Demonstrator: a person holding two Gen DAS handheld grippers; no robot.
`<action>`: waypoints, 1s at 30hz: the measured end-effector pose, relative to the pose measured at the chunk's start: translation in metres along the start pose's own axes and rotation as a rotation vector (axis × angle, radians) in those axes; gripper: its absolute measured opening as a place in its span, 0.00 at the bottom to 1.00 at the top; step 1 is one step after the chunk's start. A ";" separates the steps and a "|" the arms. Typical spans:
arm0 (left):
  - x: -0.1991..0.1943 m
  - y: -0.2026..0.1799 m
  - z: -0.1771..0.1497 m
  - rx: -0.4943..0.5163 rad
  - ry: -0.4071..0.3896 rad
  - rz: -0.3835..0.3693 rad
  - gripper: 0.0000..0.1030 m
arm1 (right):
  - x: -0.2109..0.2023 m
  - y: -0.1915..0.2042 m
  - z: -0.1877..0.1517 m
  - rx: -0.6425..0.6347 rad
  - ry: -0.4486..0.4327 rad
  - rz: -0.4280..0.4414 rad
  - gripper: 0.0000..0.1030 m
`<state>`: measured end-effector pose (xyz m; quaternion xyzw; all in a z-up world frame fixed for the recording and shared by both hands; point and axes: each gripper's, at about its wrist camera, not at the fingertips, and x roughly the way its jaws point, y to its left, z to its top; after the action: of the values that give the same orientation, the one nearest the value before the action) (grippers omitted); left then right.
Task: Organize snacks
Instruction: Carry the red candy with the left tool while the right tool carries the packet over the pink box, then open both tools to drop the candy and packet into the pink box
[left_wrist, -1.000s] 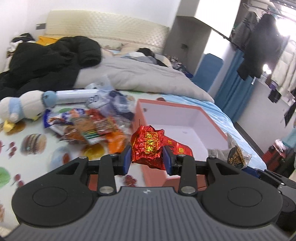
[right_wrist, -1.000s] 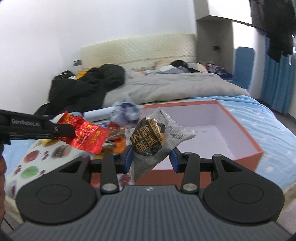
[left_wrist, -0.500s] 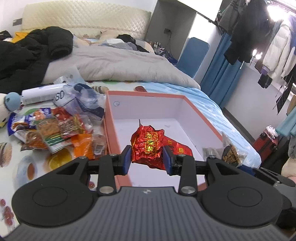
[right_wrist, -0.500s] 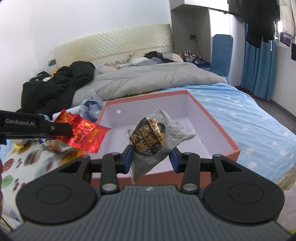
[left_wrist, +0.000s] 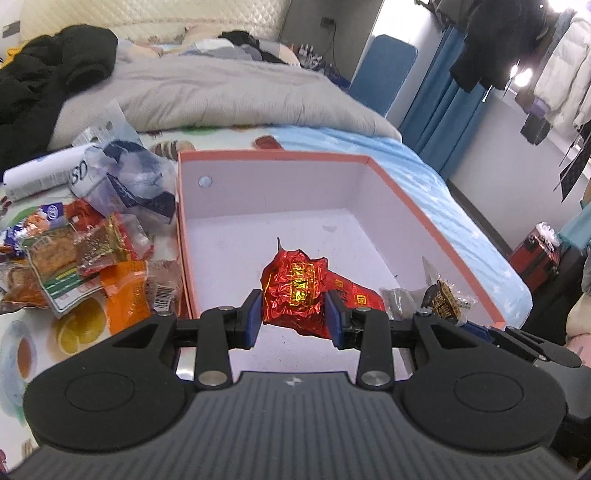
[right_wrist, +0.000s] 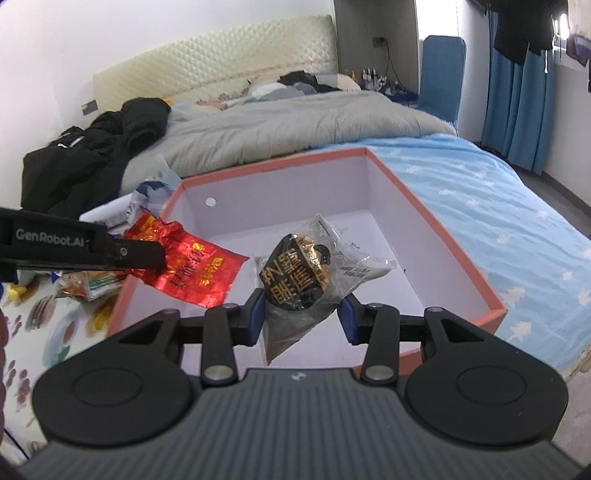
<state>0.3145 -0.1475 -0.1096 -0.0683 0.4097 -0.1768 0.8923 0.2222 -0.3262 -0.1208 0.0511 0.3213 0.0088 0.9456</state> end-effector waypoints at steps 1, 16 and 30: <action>0.006 0.001 0.001 0.001 0.009 0.001 0.40 | 0.005 -0.002 0.000 0.004 0.009 -0.004 0.44; 0.025 0.010 0.003 -0.003 0.038 0.005 0.54 | 0.042 -0.008 -0.005 0.031 0.086 -0.014 0.59; -0.058 0.005 -0.014 0.017 -0.067 -0.010 0.54 | -0.012 0.015 -0.006 0.011 -0.008 0.032 0.59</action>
<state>0.2699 -0.1212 -0.0791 -0.0686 0.3777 -0.1823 0.9052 0.2094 -0.3110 -0.1170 0.0613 0.3168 0.0218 0.9463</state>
